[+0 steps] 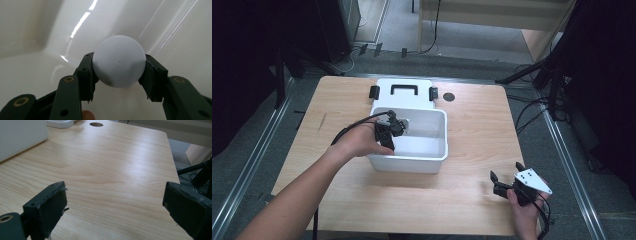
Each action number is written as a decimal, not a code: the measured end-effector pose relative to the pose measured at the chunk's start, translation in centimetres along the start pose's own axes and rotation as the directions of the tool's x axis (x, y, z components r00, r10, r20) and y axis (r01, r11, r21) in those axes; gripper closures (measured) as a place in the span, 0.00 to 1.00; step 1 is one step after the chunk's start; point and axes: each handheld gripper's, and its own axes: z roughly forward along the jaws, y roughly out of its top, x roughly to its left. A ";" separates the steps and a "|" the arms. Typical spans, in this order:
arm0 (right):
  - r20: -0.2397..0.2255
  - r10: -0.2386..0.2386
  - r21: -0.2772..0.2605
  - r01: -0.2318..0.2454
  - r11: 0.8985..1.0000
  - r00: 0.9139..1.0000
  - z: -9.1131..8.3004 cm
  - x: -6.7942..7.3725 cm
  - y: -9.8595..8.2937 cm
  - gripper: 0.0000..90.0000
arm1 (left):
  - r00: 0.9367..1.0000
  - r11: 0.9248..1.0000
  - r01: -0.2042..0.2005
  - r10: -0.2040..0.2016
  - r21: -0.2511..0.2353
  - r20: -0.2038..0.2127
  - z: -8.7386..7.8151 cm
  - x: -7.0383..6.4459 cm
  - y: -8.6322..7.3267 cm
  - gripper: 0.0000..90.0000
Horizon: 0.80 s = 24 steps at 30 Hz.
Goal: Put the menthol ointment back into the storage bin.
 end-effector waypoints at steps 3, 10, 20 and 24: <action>0.001 0.000 0.000 0.000 1.000 1.000 0.0 0.0 0.0 0.06 | 1.000 1.000 -0.001 0.001 0.010 -0.006 0.1 0.0 0.1 0.57; 0.000 0.001 0.000 -0.001 1.000 1.000 0.0 0.0 0.0 0.06 | 1.000 1.000 -0.009 0.009 0.018 -0.017 0.0 0.0 0.1 0.56; 0.000 0.000 0.000 0.000 1.000 1.000 0.0 0.0 0.0 0.06 | 0.999 1.000 -0.006 0.006 0.003 -0.034 -0.1 -0.2 0.1 0.54; 0.000 -0.002 0.001 0.002 1.000 1.000 0.0 0.0 0.0 0.06 | 0.999 1.000 -0.007 0.006 -0.010 -0.045 -0.6 -0.3 -0.1 0.53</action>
